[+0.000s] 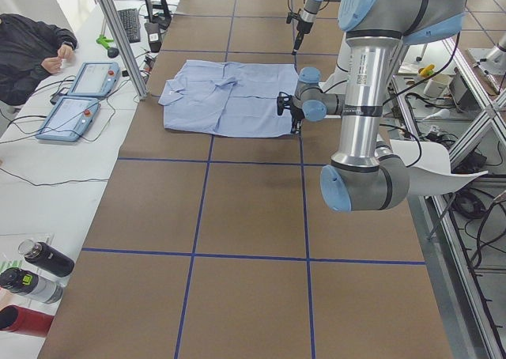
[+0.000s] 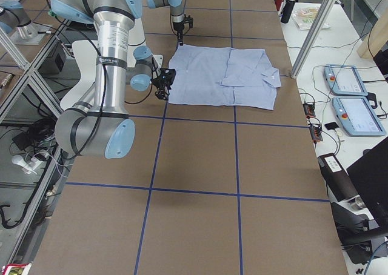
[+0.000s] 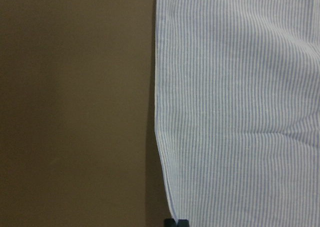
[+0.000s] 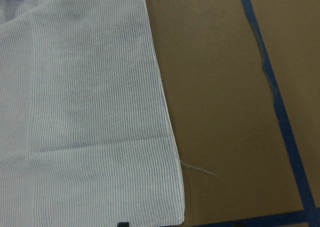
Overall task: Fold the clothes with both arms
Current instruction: 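Shift the right gripper inward along the hem toward the shirt edge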
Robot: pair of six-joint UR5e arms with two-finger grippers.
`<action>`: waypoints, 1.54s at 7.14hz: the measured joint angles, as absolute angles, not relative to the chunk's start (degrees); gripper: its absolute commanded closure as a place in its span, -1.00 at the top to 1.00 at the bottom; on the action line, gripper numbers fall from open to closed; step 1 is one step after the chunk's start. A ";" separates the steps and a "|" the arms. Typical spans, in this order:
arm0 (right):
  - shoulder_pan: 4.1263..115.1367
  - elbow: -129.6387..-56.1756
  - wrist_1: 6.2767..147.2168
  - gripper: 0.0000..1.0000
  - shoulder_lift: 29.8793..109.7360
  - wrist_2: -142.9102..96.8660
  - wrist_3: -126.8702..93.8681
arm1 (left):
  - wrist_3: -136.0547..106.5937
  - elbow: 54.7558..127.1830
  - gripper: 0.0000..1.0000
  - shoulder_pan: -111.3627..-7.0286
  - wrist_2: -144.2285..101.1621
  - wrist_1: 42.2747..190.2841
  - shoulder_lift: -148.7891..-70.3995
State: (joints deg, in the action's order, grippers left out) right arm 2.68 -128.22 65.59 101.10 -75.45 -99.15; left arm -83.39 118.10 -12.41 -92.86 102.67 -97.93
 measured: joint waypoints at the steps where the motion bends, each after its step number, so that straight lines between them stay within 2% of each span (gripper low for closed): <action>1: 2.50 -125.82 62.77 0.09 100.83 -74.48 -99.20 | -83.39 118.22 -1.00 -12.40 -92.83 102.64 -98.00; 2: 2.42 -124.53 61.60 -0.01 100.42 -73.91 -99.22 | -83.35 118.26 -1.00 -12.39 -92.82 102.57 -98.07; 9: 1.20 -120.50 61.44 -0.04 97.36 -70.48 -99.31 | -83.14 119.06 -1.00 -12.44 -92.90 102.31 -97.86; 11: 0.62 -119.98 61.51 -0.13 97.24 -69.64 -99.37 | -83.06 119.09 -1.00 -12.47 -92.90 102.31 -97.77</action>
